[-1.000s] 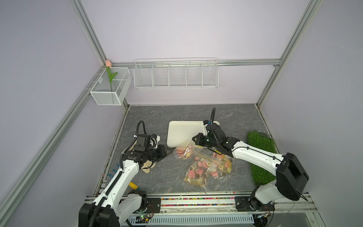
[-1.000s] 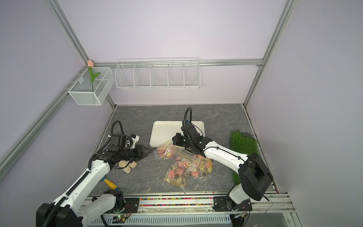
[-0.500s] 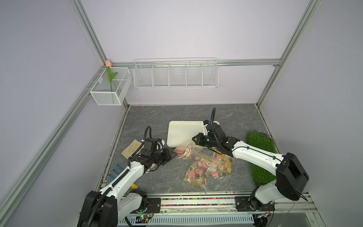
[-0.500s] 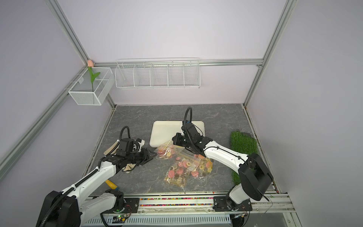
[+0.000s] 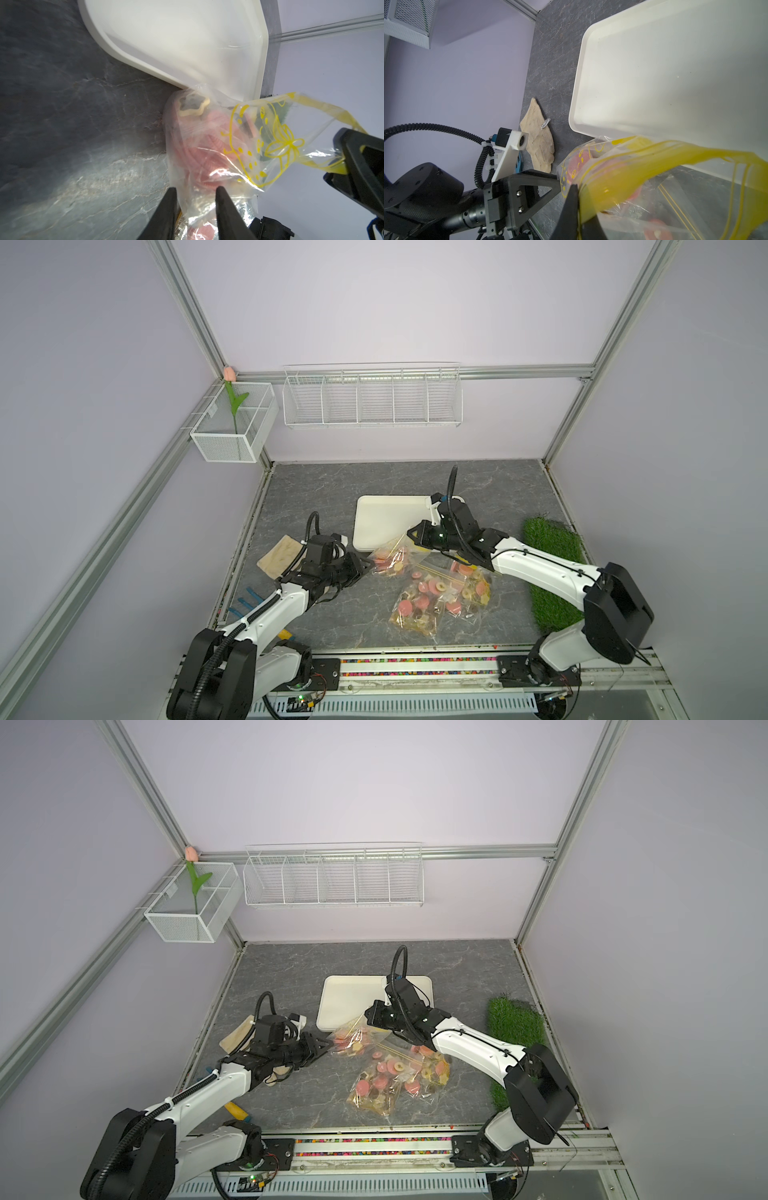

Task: Pour cookies out of the ziploc bag
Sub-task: 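Pour the cookies out of the ziploc bag onto the tray.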

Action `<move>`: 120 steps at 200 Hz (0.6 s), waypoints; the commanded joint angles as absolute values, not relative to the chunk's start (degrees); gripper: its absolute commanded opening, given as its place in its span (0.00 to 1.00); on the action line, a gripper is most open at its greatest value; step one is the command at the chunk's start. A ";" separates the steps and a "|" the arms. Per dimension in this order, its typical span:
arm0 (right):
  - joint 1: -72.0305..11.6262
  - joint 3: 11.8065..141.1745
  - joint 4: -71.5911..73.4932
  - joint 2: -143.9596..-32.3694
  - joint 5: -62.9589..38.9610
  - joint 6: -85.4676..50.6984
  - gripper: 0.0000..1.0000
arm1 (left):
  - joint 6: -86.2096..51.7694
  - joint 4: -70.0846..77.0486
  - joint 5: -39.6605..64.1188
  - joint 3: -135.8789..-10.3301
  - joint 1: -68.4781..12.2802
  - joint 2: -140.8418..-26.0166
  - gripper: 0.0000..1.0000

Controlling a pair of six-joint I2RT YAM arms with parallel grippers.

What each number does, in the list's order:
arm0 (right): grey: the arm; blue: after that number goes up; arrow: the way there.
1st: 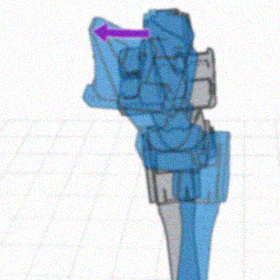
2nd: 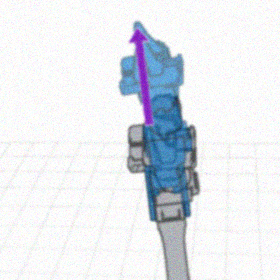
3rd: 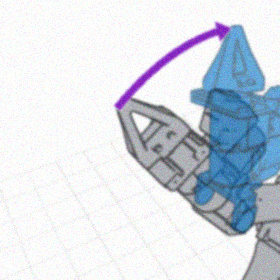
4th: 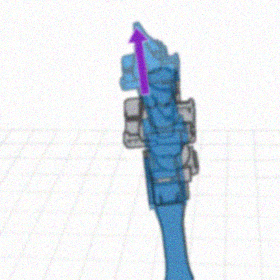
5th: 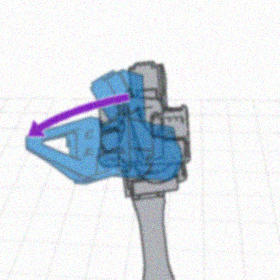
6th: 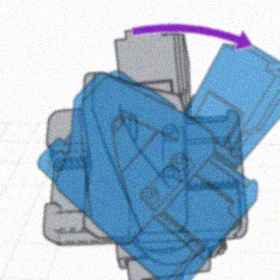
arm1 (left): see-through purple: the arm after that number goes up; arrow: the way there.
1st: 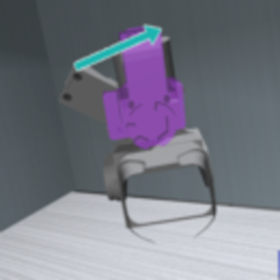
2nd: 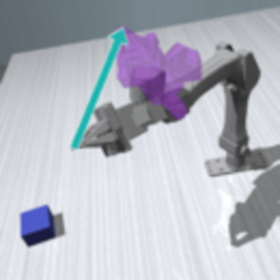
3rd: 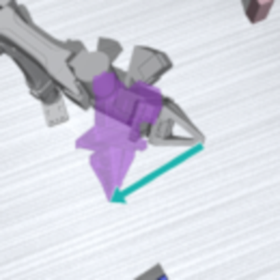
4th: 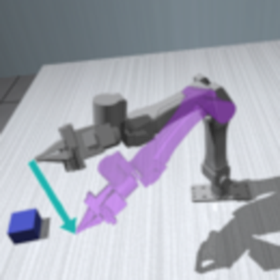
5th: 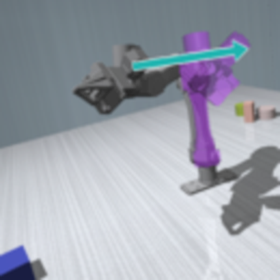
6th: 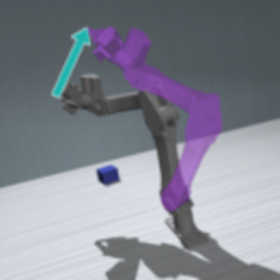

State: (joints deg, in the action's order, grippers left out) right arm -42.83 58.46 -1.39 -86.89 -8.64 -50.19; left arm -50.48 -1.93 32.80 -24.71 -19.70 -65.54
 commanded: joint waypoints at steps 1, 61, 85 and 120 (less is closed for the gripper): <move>-42.37 58.36 0.44 -86.75 -8.96 -50.82 0.07 | -53.03 3.25 32.40 -23.40 -20.10 -65.81 0.31; -42.44 58.27 1.05 -87.37 -9.32 -51.24 0.07 | -55.99 6.77 33.67 -22.20 -20.29 -65.08 0.28; -42.44 58.18 1.06 -87.33 -9.23 -51.24 0.07 | -56.25 6.74 33.53 -22.24 -20.24 -65.02 0.24; -42.18 58.16 0.68 -87.01 -9.32 -51.06 0.06 | -56.61 6.56 33.61 -22.40 -20.25 -66.02 0.09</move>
State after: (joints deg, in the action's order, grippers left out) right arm -42.74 58.46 -0.60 -86.91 -9.04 -50.59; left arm -55.29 4.97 33.30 -22.59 -20.01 -65.69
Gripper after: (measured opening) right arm 0.067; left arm 0.152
